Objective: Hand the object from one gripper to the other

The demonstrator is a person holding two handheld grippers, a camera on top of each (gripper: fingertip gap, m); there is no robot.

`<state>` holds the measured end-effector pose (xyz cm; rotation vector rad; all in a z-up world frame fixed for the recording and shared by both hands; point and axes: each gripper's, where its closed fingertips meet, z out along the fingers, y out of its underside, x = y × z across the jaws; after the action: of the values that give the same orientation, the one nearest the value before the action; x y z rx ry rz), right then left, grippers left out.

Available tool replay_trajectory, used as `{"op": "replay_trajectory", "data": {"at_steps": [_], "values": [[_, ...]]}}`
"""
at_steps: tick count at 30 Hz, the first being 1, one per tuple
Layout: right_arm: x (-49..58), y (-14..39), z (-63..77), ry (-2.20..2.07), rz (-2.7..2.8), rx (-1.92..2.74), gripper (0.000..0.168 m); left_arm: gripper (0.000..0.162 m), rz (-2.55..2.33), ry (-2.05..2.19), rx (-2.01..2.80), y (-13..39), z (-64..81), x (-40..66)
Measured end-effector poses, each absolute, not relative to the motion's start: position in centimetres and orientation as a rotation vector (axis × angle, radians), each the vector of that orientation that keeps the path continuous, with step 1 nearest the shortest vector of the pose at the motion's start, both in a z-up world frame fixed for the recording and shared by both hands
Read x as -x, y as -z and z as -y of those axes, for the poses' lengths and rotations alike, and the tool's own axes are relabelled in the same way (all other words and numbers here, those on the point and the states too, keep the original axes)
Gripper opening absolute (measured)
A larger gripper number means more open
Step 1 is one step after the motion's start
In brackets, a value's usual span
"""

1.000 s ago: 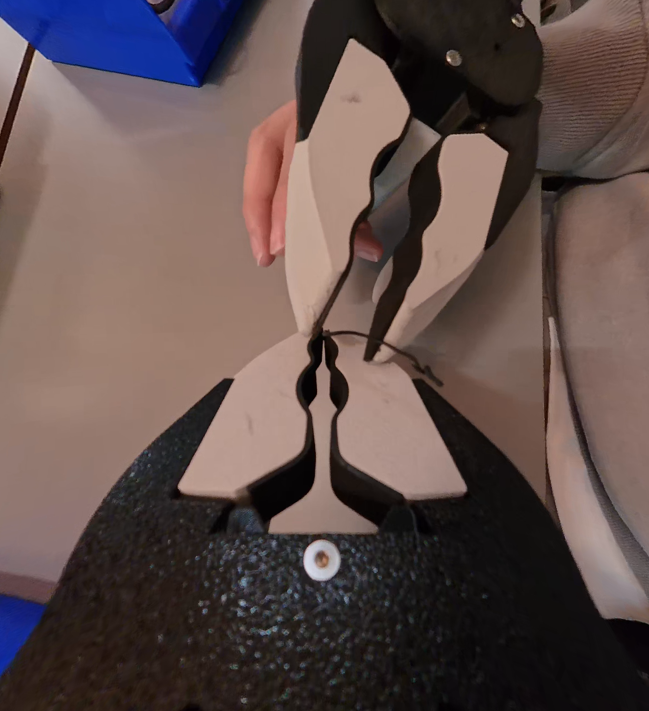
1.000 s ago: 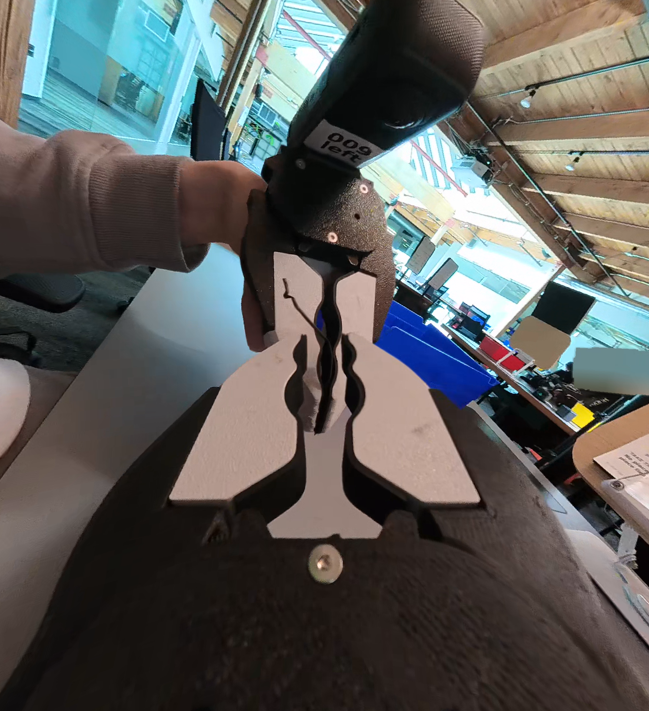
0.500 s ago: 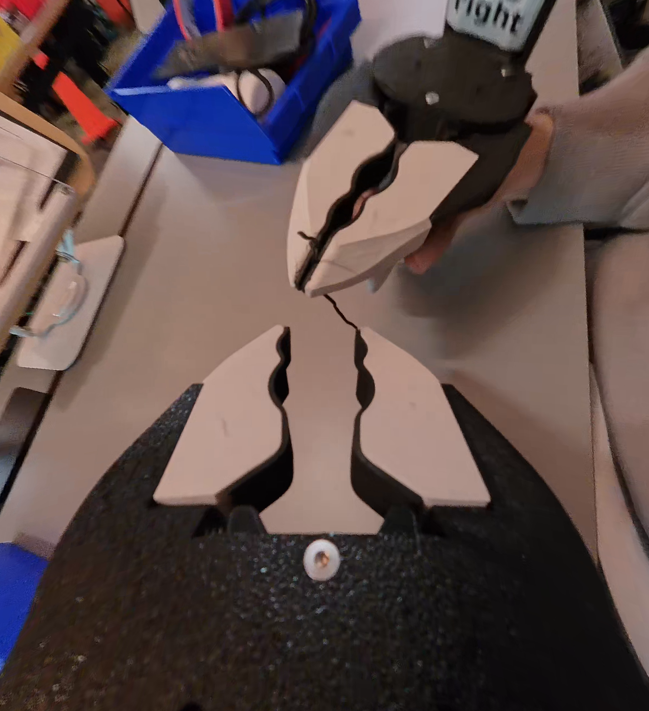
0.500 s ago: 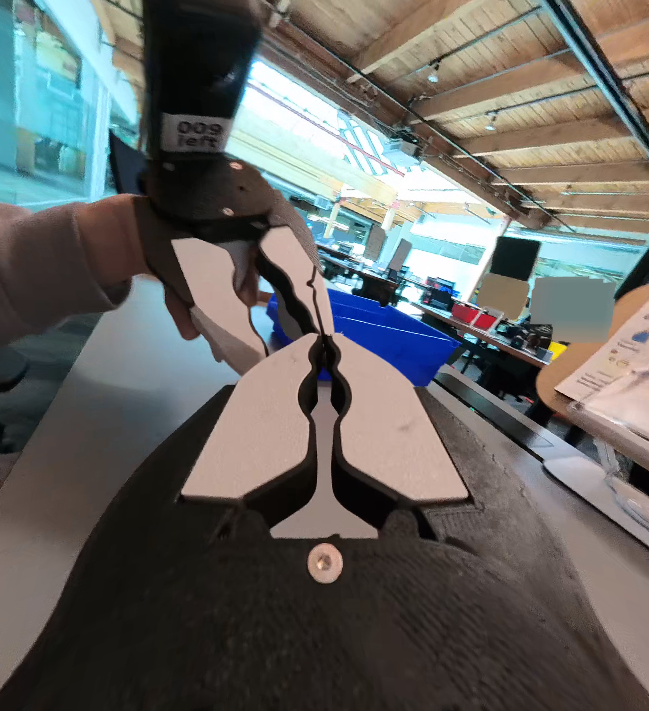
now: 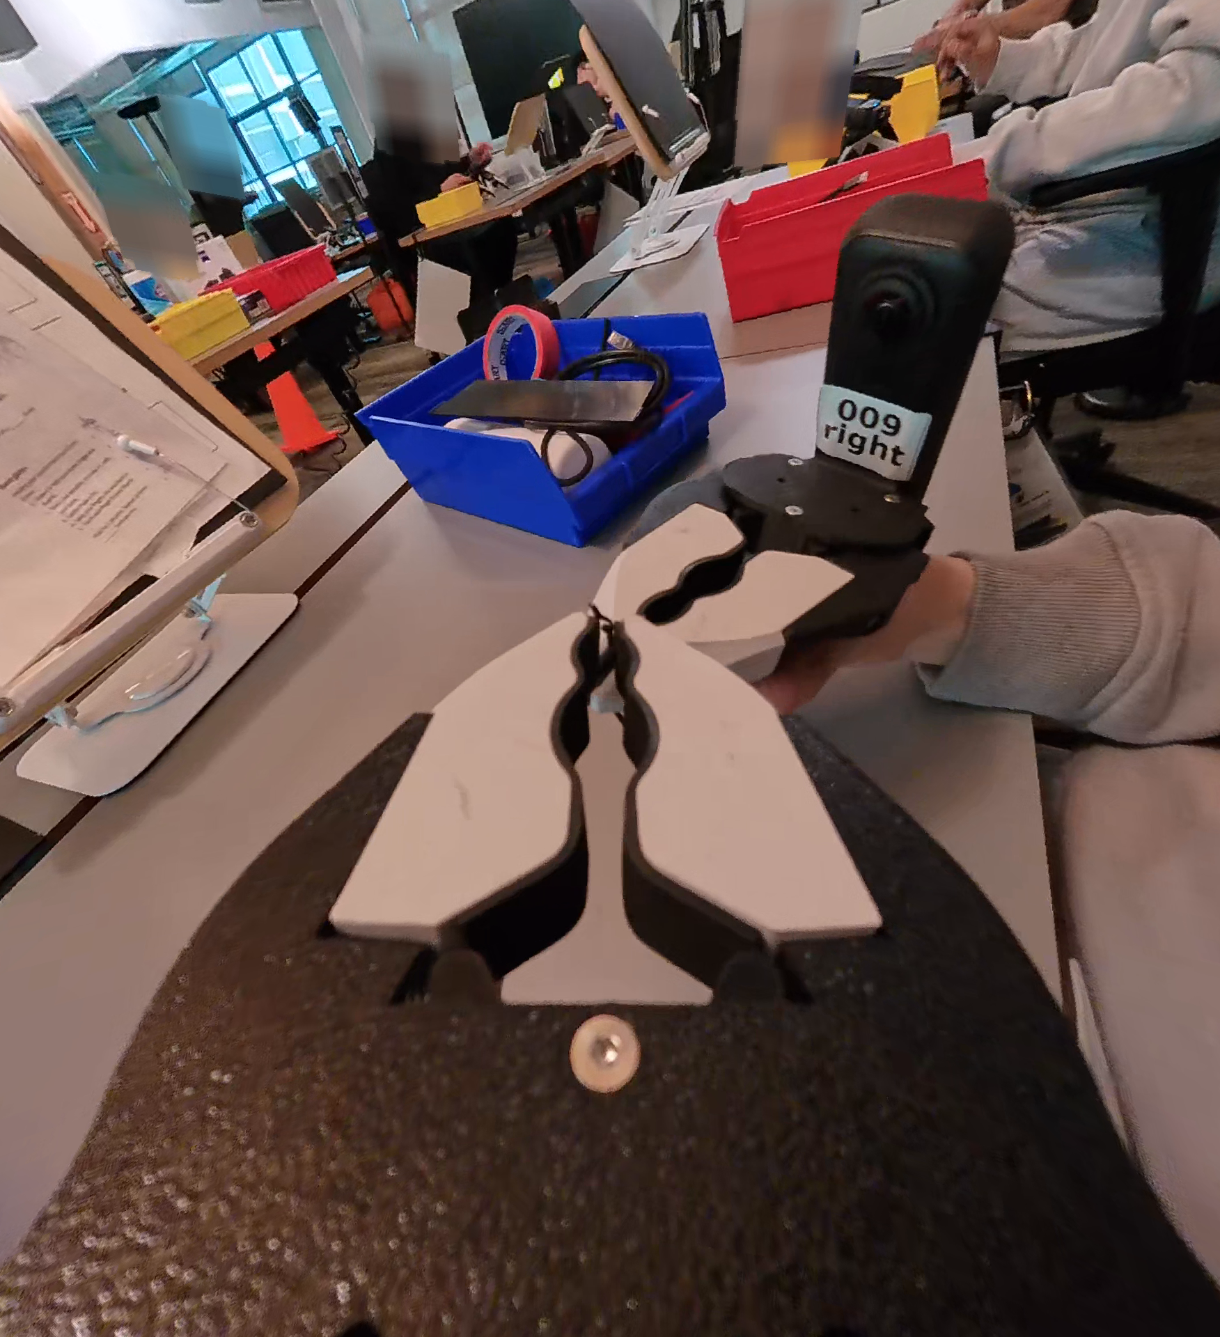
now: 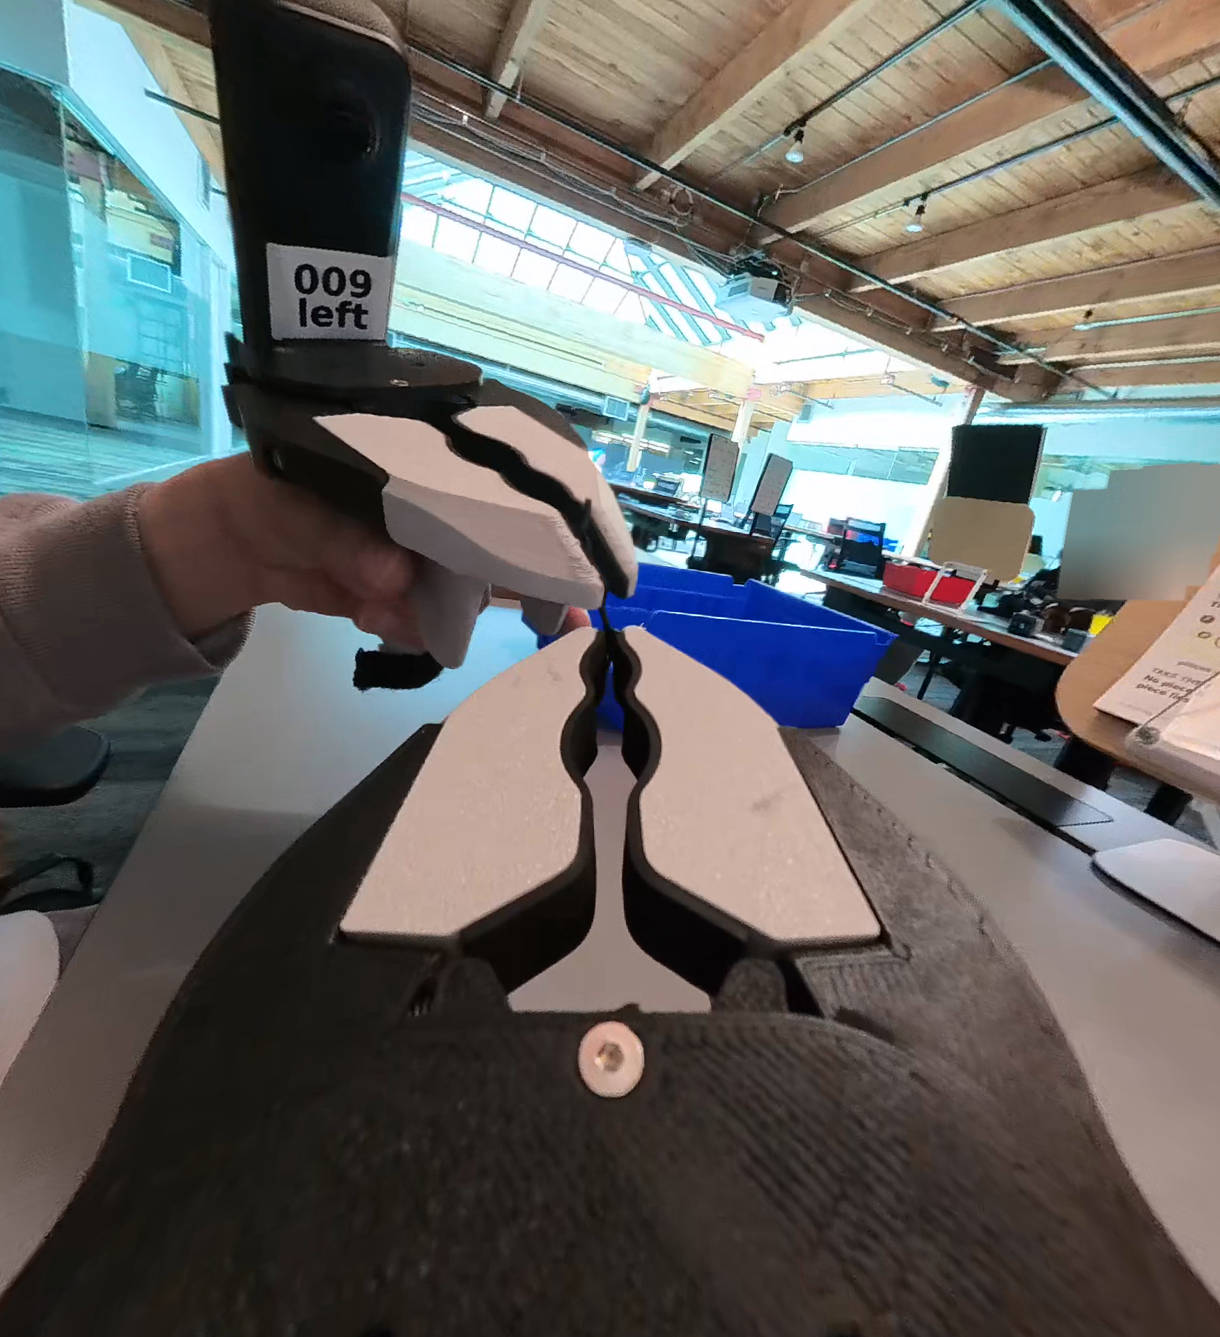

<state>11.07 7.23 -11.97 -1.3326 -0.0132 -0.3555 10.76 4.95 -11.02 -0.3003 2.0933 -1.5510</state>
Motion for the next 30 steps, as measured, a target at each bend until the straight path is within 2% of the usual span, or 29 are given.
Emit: {"op": "replay_trajectory", "data": {"at_steps": [4, 7, 9, 18, 20, 27, 30], "values": [[-11.0, 12.2, -7.4, 0.356, 0.014, 1.337, 0.002, 0.002, -2.109, 1.532, 0.296, 11.2, -4.9, -10.6], [-11.7, 12.4, -7.4, 0.461, 0.0, 1.351, 0.025, 0.001, -2.053, 1.551, 0.4, 10.6, -5.2, -11.3], [-11.9, 12.7, -7.5, 0.476, -0.004, 1.375, 0.03, 0.002, -1.979, 1.574, 0.492, 9.9, -5.6, -12.0], [-12.6, 12.0, -6.8, 0.467, -0.07, 1.334, 0.013, 0.001, -1.816, 1.733, 0.62, 8.6, -5.3, -12.4], [-12.4, 12.0, -6.7, 0.453, -0.059, 1.333, 0.004, 0.002, -1.818, 1.728, 0.617, 8.7, -5.3, -12.4], [-12.5, 12.1, -6.8, 0.444, -0.069, 1.337, 0.003, 0.001, -1.802, 1.736, 0.632, 8.7, -5.5, -12.6], [-12.4, 12.4, -7.1, 0.435, -0.06, 1.358, 0.009, 0.001, -1.801, 1.744, 0.619, 8.7, -5.3, -12.5]]}}
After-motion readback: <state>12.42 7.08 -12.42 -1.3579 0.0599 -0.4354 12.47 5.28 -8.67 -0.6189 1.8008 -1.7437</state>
